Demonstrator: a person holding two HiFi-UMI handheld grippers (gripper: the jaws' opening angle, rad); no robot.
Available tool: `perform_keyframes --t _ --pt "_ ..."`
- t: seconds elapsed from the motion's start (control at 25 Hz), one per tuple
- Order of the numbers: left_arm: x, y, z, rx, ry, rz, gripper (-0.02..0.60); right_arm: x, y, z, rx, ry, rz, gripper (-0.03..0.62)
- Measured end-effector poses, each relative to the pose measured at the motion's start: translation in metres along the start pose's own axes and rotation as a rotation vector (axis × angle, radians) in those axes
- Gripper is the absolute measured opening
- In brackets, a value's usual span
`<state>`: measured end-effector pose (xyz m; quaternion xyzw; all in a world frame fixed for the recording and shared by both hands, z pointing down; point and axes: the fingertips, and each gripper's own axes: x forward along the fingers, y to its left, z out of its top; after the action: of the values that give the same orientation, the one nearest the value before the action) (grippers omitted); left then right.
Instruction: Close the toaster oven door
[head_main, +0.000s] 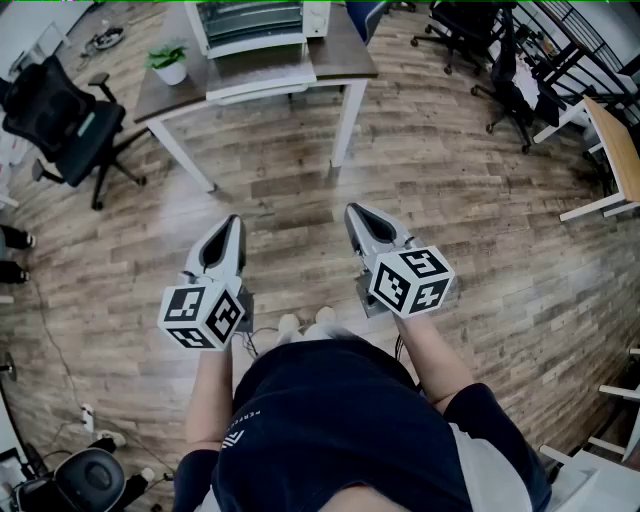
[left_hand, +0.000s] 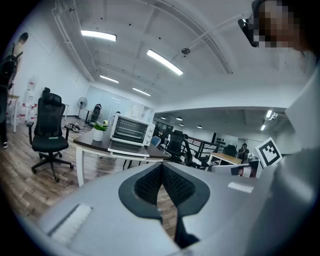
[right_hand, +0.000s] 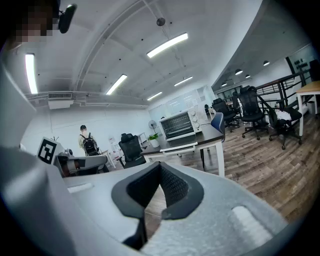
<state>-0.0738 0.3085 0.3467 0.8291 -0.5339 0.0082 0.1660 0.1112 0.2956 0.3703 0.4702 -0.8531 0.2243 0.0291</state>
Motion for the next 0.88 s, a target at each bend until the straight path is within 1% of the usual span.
perform_keyframes --t 0.12,0.32,0.44,0.52,0.76,0.88 --pt "0.0 -0.006 -0.003 -0.021 -0.004 -0.008 0.015 -0.004 -0.002 0.0 0.007 -0.004 0.007 0.002" --pt "0.006 -0.013 -0.017 -0.023 -0.001 -0.005 0.014 -0.012 -0.005 -0.005 0.024 -0.004 0.033 0.002" --pt "0.016 -0.02 -0.022 -0.065 -0.017 -0.022 0.005 -0.015 -0.012 -0.004 0.005 -0.007 0.029 0.002" --pt "0.023 -0.024 -0.025 -0.08 -0.027 -0.03 0.003 -0.016 -0.017 -0.003 -0.002 -0.008 0.031 0.002" --pt "0.037 -0.028 -0.032 -0.116 -0.04 -0.01 0.003 -0.014 -0.028 0.001 0.008 0.001 0.081 0.003" --pt "0.042 -0.022 -0.035 -0.172 -0.047 -0.029 0.015 -0.008 -0.029 0.003 0.013 0.001 0.095 0.003"
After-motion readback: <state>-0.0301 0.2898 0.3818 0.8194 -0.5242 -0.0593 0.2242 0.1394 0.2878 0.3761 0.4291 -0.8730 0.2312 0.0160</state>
